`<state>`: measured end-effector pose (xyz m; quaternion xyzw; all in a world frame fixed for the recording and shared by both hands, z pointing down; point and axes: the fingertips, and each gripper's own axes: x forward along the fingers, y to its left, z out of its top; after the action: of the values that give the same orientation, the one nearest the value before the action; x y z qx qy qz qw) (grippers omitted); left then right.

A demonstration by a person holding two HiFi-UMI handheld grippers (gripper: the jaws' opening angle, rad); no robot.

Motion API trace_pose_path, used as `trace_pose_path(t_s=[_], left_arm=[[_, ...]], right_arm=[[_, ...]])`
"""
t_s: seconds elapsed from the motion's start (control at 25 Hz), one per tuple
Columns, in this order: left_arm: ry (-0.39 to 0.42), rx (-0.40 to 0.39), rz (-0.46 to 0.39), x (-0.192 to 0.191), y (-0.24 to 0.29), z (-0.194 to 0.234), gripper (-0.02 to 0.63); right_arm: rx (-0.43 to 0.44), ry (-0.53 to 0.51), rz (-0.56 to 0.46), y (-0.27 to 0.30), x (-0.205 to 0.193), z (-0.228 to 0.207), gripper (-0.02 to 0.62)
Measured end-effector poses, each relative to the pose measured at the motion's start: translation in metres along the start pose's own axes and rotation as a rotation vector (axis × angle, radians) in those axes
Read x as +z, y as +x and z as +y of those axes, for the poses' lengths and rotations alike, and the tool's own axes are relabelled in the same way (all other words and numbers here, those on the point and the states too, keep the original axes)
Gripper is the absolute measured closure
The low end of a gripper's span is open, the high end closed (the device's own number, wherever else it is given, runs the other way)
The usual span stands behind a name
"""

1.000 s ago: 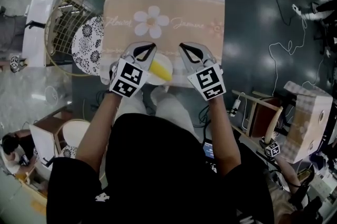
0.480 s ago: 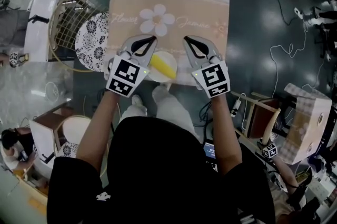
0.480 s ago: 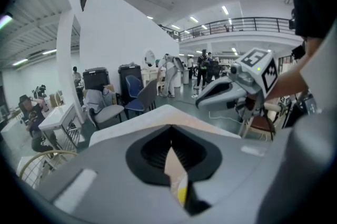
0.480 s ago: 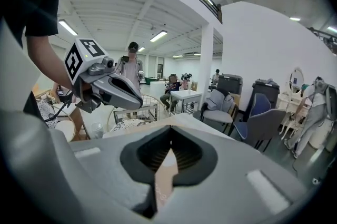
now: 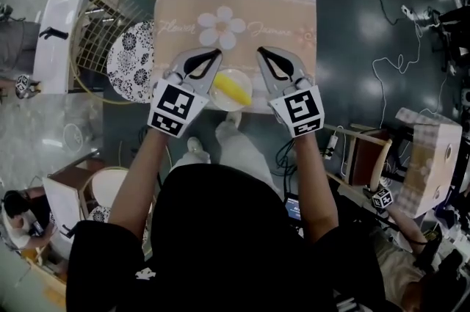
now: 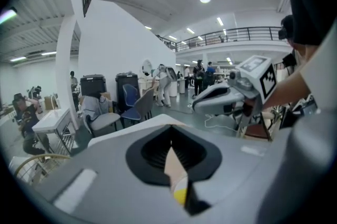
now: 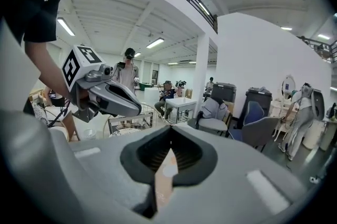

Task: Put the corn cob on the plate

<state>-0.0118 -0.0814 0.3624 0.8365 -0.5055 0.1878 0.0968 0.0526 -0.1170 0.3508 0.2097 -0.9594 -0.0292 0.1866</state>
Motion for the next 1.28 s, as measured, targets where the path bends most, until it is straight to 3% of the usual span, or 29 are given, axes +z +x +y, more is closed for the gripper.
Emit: trace_pose_path(t_s=[0.4, 1.28], left_arm=[[-0.016, -0.032, -0.111, 0.013, -0.054, -0.005, 0.6], [0.08, 0.003, -0.277, 0.039, -0.183, -0.023, 0.6]], right_arm=[[-0.052, -0.018, -0.035, -0.013, 0.032, 0.047, 0.594], [-0.182, -0.04, -0.154, -0.074, 0.115, 0.147, 0.594]])
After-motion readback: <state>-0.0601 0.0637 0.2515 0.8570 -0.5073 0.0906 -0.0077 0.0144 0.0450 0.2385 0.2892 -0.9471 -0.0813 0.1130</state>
